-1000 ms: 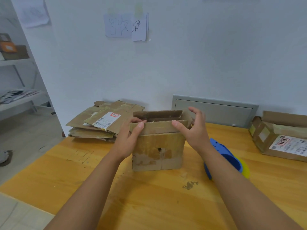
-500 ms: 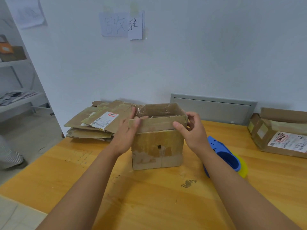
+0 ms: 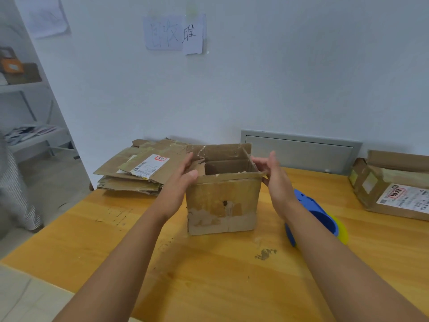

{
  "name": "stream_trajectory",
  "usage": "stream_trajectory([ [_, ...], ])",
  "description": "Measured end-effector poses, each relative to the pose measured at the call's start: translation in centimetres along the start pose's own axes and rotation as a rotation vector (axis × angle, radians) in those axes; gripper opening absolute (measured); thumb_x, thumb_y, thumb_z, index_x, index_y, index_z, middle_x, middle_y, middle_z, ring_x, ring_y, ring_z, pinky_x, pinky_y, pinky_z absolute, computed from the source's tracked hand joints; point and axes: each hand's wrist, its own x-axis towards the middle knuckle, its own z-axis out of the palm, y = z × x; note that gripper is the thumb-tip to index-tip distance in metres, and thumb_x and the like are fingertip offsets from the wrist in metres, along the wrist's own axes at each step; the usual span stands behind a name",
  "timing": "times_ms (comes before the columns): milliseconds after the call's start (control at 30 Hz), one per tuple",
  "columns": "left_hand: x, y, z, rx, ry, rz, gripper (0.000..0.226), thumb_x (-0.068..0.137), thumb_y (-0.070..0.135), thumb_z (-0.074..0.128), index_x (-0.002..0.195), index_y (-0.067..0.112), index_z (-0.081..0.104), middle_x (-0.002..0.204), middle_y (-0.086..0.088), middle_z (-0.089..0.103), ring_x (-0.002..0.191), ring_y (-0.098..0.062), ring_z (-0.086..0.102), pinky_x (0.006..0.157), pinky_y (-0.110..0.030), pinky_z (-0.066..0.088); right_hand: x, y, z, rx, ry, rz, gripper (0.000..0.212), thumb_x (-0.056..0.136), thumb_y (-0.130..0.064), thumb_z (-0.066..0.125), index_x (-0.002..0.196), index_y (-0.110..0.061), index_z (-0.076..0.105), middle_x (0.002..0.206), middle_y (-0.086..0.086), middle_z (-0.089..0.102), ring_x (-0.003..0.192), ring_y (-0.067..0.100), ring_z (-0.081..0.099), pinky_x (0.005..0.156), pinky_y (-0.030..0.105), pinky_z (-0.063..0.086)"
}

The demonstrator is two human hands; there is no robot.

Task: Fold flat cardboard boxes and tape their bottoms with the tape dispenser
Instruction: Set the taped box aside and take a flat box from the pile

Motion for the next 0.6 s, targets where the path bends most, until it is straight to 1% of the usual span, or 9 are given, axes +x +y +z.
stream_trajectory([
  [133,0.3,-0.4,0.7,-0.006,0.226,0.048,0.080,0.082,0.073,0.044,0.152,0.040,0.025,0.147,0.023,0.038,0.114,0.029,0.040,0.087,-0.006,0.036,-0.9,0.9,-0.2,-0.006,-0.139,-0.068,0.085,0.083,-0.085,0.026,0.130,-0.025,0.063,0.135,-0.014,0.060,0.126,-0.006,0.050,0.107,0.020,0.037],
  [167,0.5,-0.4,0.8,0.009,0.258,0.050,0.081,0.082,0.075,0.044,0.152,0.040,0.024,0.146,0.024,0.039,0.112,0.028,0.041,0.088,-0.009,0.036,-1.0,1.0,-0.3,-0.031,-0.168,-0.073,0.080,0.081,-0.084,0.032,0.123,-0.024,0.065,0.126,-0.014,0.063,0.116,-0.007,0.055,0.098,0.016,0.042],
  [233,0.9,-0.5,0.9,0.045,0.297,0.036,0.083,0.080,0.079,0.043,0.152,0.042,0.024,0.146,0.026,0.039,0.111,0.026,0.044,0.088,-0.013,0.036,-1.0,1.2,-0.3,-0.156,-0.143,-0.068,0.064,0.084,-0.077,0.049,0.095,-0.016,0.064,0.094,-0.006,0.062,0.084,0.004,0.059,0.076,0.027,0.047],
  [300,1.1,-0.6,0.9,0.096,0.311,0.028,0.078,0.084,0.076,0.042,0.152,0.043,0.023,0.146,0.028,0.039,0.111,0.024,0.044,0.085,-0.011,0.035,-0.5,1.8,-0.1,-0.239,-0.094,-0.071,0.057,0.087,-0.064,0.058,0.087,-0.007,0.058,0.084,0.008,0.057,0.074,0.018,0.053,0.066,0.037,0.045],
  [367,1.4,-0.7,0.8,0.125,0.311,0.025,0.066,0.093,0.064,0.045,0.152,0.043,0.023,0.145,0.028,0.039,0.112,0.021,0.045,0.083,-0.009,0.033,-0.2,2.3,0.1,-0.280,-0.058,-0.066,0.044,0.091,-0.052,0.063,0.108,-0.011,0.061,0.102,0.004,0.063,0.089,0.019,0.059,0.076,0.033,0.051],
  [400,1.6,-0.8,0.8,0.135,0.309,0.025,0.060,0.097,0.056,0.047,0.151,0.043,0.026,0.144,0.028,0.040,0.114,0.019,0.045,0.084,-0.008,0.032,-0.1,2.3,0.1,-0.288,-0.038,-0.073,0.046,0.091,-0.048,0.066,0.123,-0.018,0.055,0.116,-0.005,0.060,0.101,0.008,0.057,0.083,0.025,0.049],
  [467,1.8,-1.0,0.8,0.171,0.313,0.034,0.046,0.100,0.043,0.049,0.145,0.043,0.039,0.135,0.028,0.046,0.113,0.017,0.044,0.083,-0.006,0.031,0.3,2.2,0.0,-0.259,0.006,-0.103,0.073,0.088,-0.042,0.073,0.148,-0.031,0.032,0.136,-0.018,0.041,0.112,-0.008,0.046,0.088,0.016,0.042],
  [533,2.0,-1.2,0.9,0.221,0.340,0.037,0.023,0.100,0.036,0.051,0.122,0.043,0.056,0.116,0.030,0.052,0.110,0.005,0.046,0.078,-0.007,0.033,0.9,2.1,-0.1,-0.298,-0.008,-0.129,0.089,0.088,-0.037,0.074,0.155,-0.040,0.015,0.141,-0.024,0.027,0.115,-0.008,0.042,0.089,0.017,0.041],
  [600,2.2,-1.3,1.0,0.268,0.373,0.043,0.011,0.099,0.033,0.052,0.099,0.033,0.063,0.104,0.024,0.057,0.108,-0.008,0.045,0.075,-0.017,0.036,1.5,1.6,-0.1,-0.387,-0.070,-0.153,0.088,0.090,-0.035,0.070,0.156,-0.044,0.011,0.145,-0.023,0.026,0.121,0.000,0.040,0.098,0.025,0.041],
])
